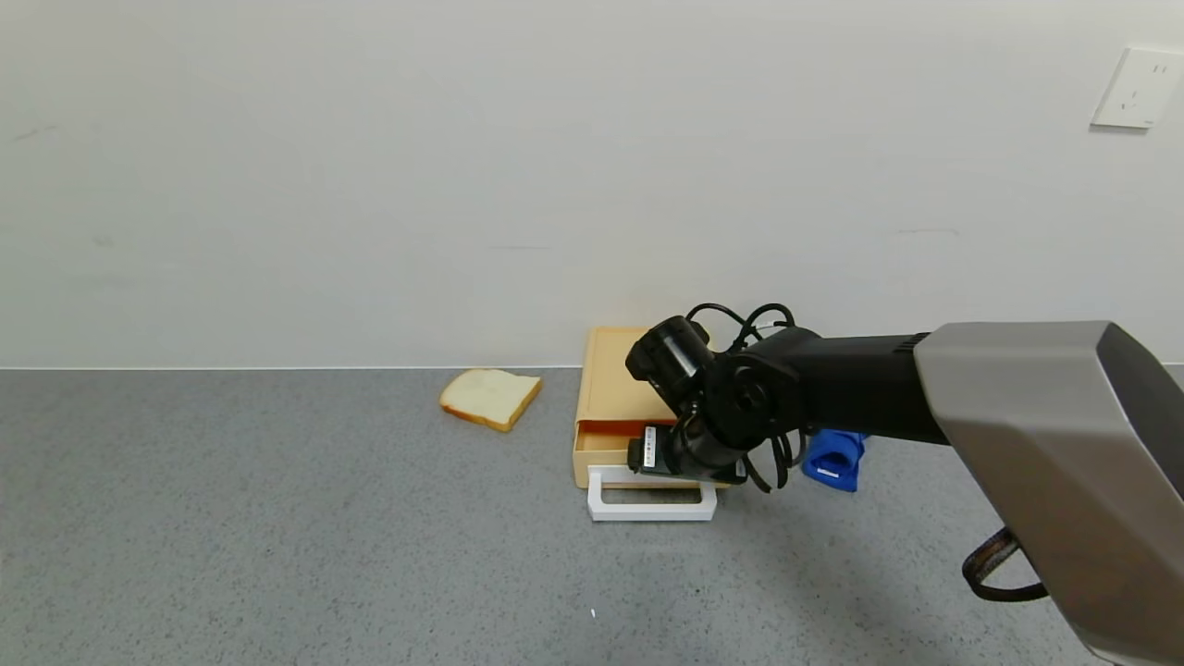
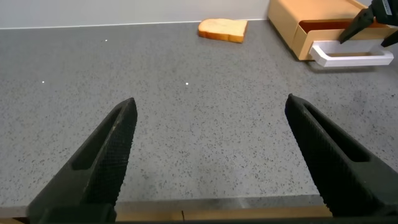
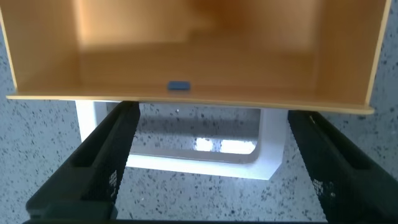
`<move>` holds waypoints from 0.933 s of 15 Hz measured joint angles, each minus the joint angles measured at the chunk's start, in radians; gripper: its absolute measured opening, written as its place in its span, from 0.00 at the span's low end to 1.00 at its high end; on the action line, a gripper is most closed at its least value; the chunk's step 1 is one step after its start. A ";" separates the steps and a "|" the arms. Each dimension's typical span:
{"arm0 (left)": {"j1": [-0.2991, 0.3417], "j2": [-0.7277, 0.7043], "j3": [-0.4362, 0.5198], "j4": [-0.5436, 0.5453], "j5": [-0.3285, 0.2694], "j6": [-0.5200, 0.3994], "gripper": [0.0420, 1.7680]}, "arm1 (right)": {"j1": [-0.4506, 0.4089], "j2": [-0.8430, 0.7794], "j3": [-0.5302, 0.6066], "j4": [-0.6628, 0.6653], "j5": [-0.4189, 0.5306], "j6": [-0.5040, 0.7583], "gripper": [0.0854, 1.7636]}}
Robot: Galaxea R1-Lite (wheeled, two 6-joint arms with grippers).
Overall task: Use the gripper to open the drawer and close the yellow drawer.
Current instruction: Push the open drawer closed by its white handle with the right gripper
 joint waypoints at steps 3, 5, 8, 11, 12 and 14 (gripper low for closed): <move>0.000 0.000 0.000 0.000 0.000 0.000 0.97 | -0.010 0.012 -0.001 -0.051 -0.001 -0.005 0.97; 0.000 0.000 0.000 0.000 0.000 0.000 0.97 | -0.013 0.020 -0.002 -0.082 -0.017 -0.012 0.97; 0.000 0.000 0.000 0.000 0.000 0.000 0.97 | -0.021 0.033 -0.002 -0.136 -0.040 -0.028 0.97; 0.000 0.000 0.000 0.000 0.000 0.000 0.97 | -0.026 0.039 -0.002 -0.172 -0.041 -0.041 0.97; 0.000 0.000 0.000 0.000 0.000 0.000 0.97 | -0.027 0.040 -0.002 -0.182 -0.041 -0.043 0.97; 0.000 0.000 0.000 0.000 0.000 0.000 0.97 | -0.029 0.042 -0.002 -0.190 -0.041 -0.052 0.97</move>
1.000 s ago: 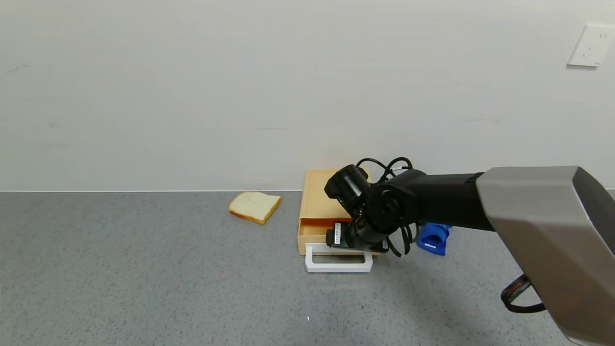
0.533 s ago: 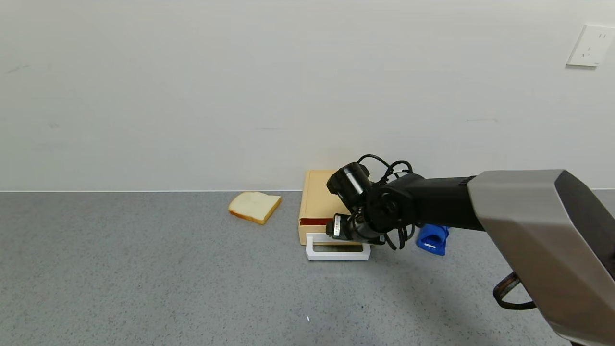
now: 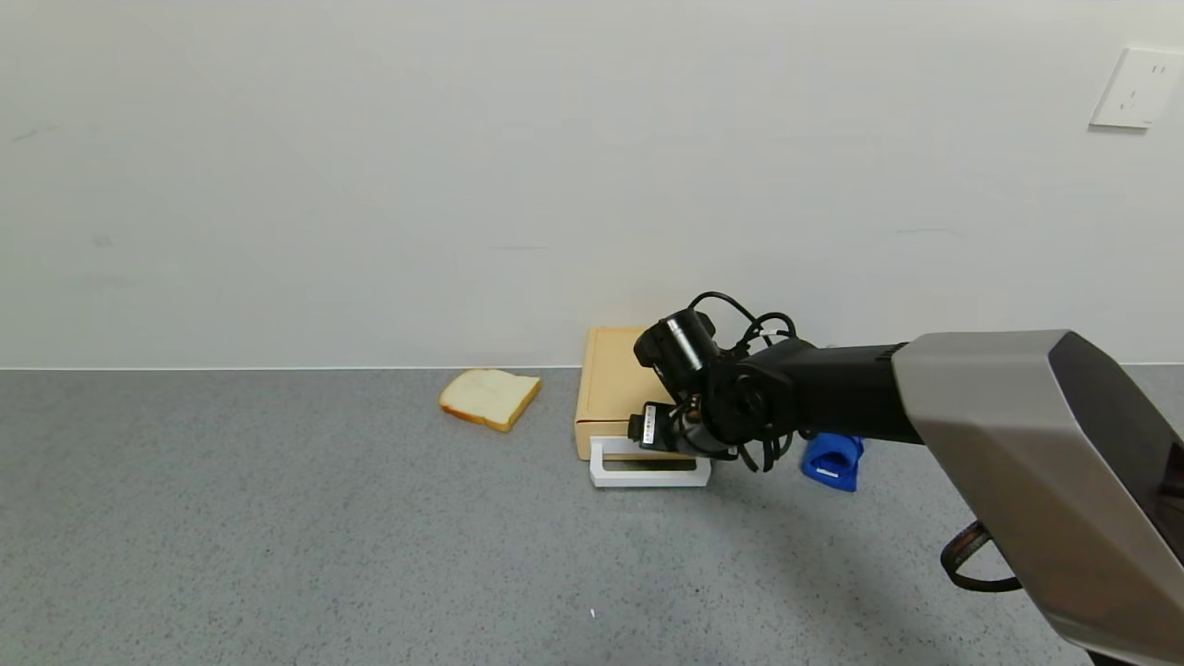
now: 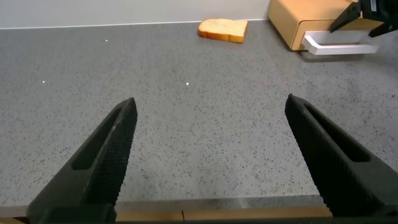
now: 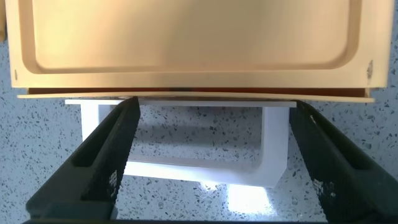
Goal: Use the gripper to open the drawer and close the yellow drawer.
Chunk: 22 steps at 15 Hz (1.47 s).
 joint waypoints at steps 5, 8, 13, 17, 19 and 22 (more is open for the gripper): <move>0.000 0.000 0.000 0.000 0.000 0.000 0.97 | -0.001 0.002 0.000 -0.006 0.000 -0.003 0.97; 0.000 0.000 0.000 0.000 0.000 0.000 0.97 | -0.001 0.005 0.000 -0.014 0.000 -0.010 0.97; 0.000 0.000 0.000 0.000 0.000 0.000 0.97 | -0.001 -0.001 0.000 -0.014 0.003 -0.013 0.97; 0.000 0.000 0.000 0.000 0.000 0.000 0.97 | 0.008 -0.061 0.025 0.005 0.018 -0.065 0.98; 0.000 0.000 0.000 0.000 0.000 0.000 0.97 | 0.023 -0.127 0.057 0.044 0.029 -0.100 0.98; 0.001 0.000 0.000 0.000 0.000 0.000 0.97 | 0.037 -0.254 0.126 0.113 0.051 -0.150 0.98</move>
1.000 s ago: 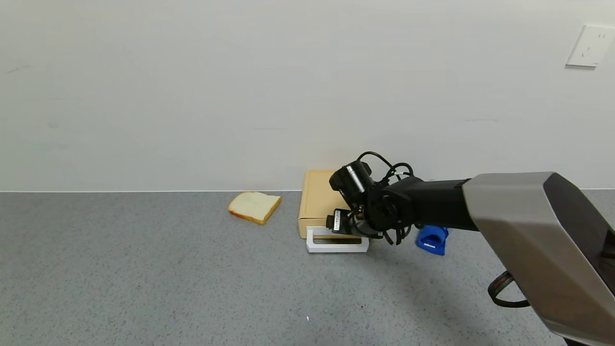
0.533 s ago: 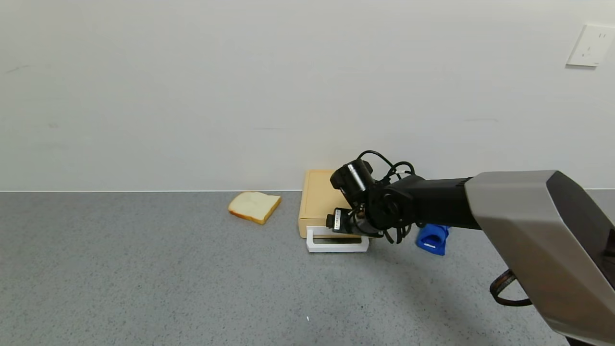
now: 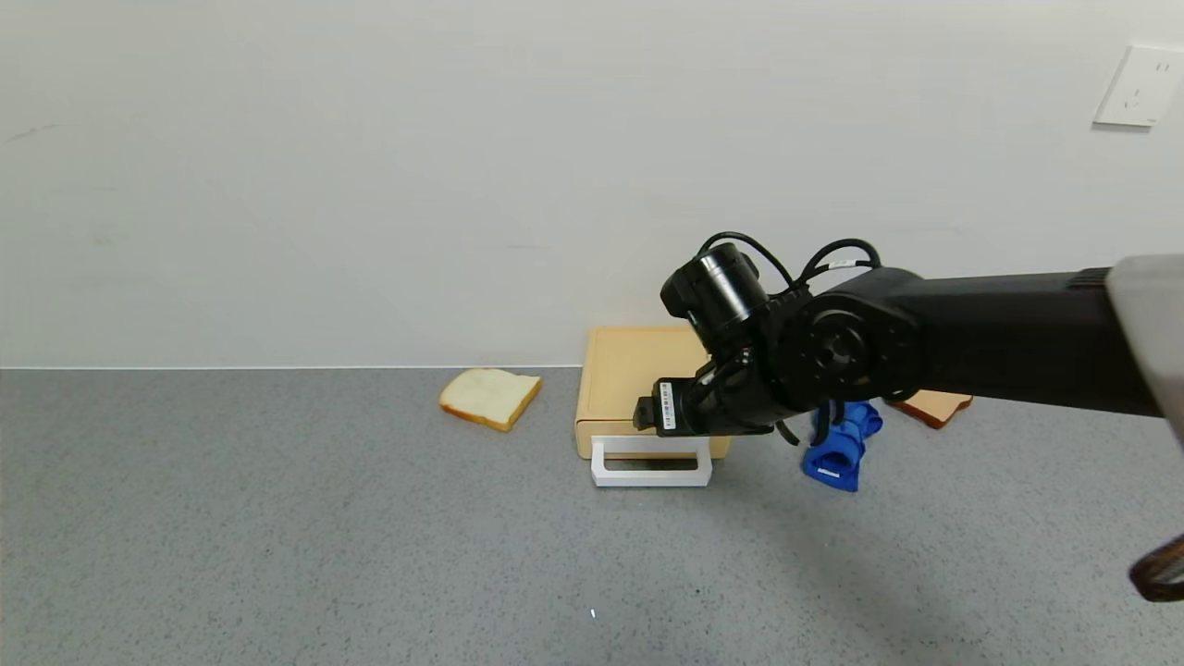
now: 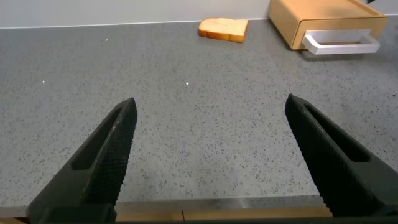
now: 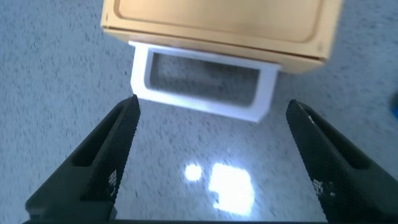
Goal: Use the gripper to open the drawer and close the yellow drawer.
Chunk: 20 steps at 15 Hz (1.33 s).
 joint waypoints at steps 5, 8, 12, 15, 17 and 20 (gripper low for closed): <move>-0.001 0.000 0.000 0.000 0.000 0.000 0.97 | 0.030 -0.233 0.171 0.043 0.014 -0.101 0.98; -0.001 0.000 0.000 0.000 0.000 0.000 0.97 | 0.027 -0.372 0.296 0.016 0.055 -0.197 0.98; -0.001 0.000 0.000 0.000 0.000 0.000 0.97 | -0.003 -0.574 0.524 -0.160 0.123 -0.305 0.98; -0.001 0.000 0.000 0.000 0.000 0.000 0.97 | -0.019 -0.703 0.684 -0.254 0.127 -0.335 0.98; -0.001 0.000 0.000 0.000 0.000 0.000 0.97 | -0.024 -0.776 0.763 -0.270 0.122 -0.340 0.98; -0.001 0.000 0.000 0.000 0.000 0.000 0.97 | -0.036 -0.876 0.852 -0.274 0.118 -0.341 0.98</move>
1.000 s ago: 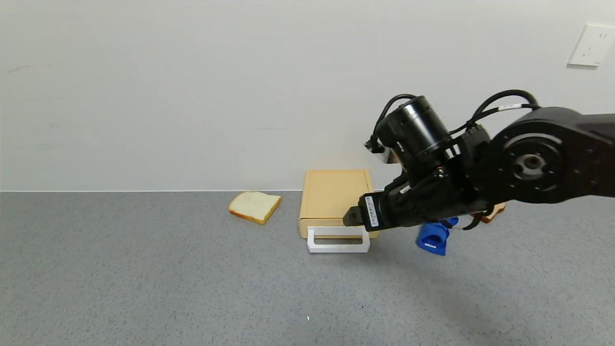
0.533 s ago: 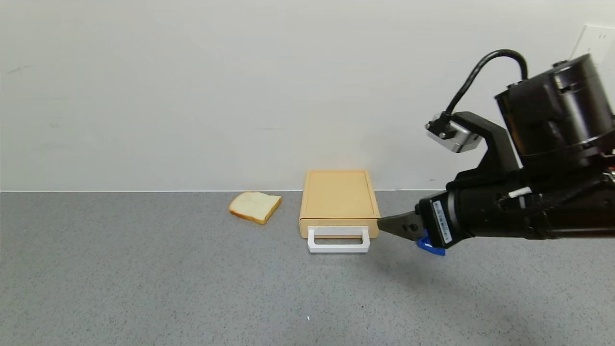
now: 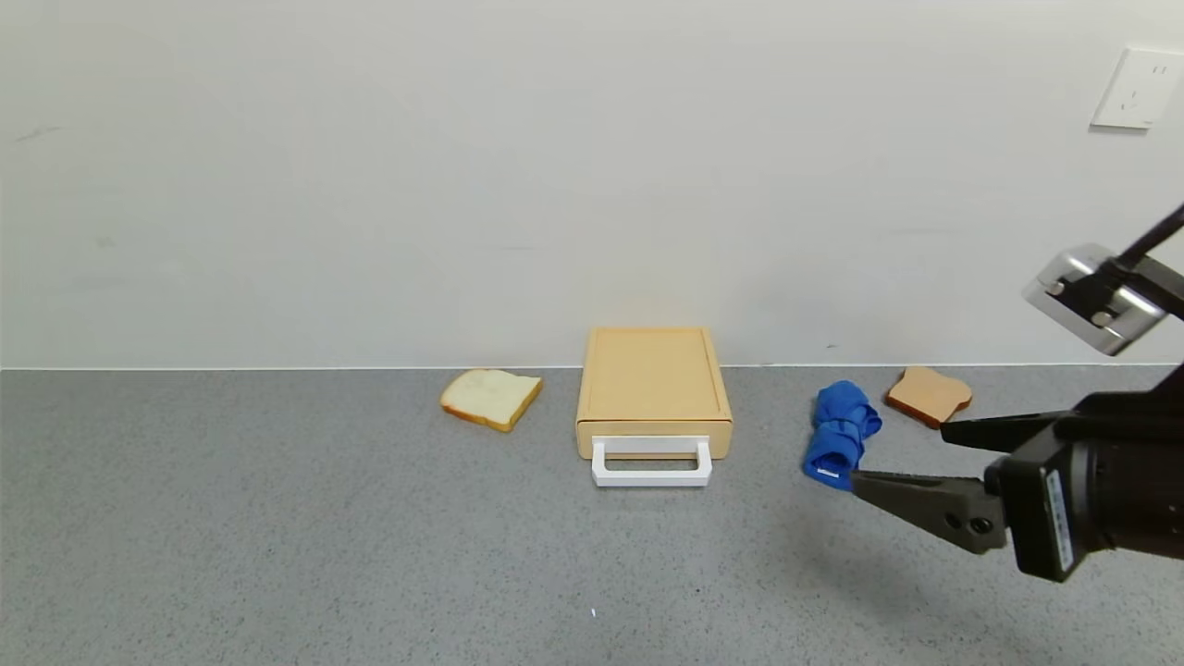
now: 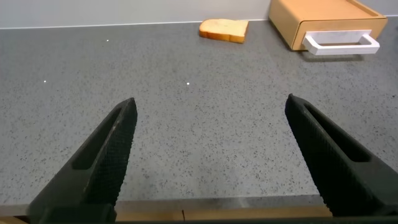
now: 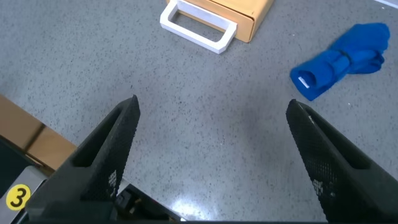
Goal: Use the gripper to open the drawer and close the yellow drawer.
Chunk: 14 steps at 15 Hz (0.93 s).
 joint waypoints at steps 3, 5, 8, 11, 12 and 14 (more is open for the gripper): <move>0.000 0.000 0.000 0.000 0.000 0.000 0.97 | -0.003 -0.090 0.075 -0.001 -0.003 0.000 0.98; 0.000 0.000 0.000 0.000 0.000 0.000 0.97 | -0.009 -0.147 0.123 -0.002 -0.003 0.001 0.98; 0.000 0.000 0.000 0.000 0.000 0.000 0.97 | -0.037 -0.230 0.197 -0.038 -0.003 0.006 0.98; 0.000 0.000 0.000 0.000 0.000 0.000 0.97 | -0.113 -0.323 0.278 -0.129 -0.001 0.009 0.98; 0.000 0.000 0.000 0.000 0.000 0.000 0.97 | -0.146 -0.358 0.299 -0.136 0.001 0.009 0.98; 0.000 0.000 0.000 0.000 0.000 0.000 0.97 | -0.217 -0.438 0.336 -0.136 0.001 0.009 0.98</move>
